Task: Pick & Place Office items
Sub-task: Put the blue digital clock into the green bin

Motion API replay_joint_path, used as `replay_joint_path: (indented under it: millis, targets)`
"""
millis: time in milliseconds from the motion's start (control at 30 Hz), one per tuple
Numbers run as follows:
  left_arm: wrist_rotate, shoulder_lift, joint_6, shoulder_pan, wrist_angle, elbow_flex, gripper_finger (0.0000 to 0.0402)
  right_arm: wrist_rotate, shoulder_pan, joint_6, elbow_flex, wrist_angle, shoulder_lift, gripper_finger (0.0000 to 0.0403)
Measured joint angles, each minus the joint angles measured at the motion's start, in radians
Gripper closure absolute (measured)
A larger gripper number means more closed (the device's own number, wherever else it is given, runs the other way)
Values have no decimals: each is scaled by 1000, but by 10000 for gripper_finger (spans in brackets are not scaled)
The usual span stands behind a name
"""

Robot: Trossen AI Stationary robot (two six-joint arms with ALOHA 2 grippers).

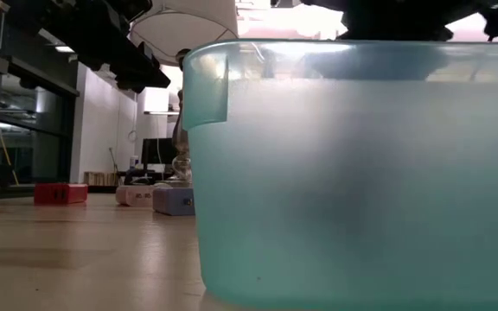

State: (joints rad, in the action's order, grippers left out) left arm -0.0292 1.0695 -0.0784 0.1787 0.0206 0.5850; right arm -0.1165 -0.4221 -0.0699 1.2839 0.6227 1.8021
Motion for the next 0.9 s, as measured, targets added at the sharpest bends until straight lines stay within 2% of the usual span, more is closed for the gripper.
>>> replay_joint_path:
  millis: [567, 900]
  targets:
    - [0, 0, 0, 0, 22, 0, 218, 11, -83, -91, 0, -68, 3, 360]
    - [0, 0, 0, 0, 22, 0, 218, -55, -52, -141, 0, -78, 21, 360]
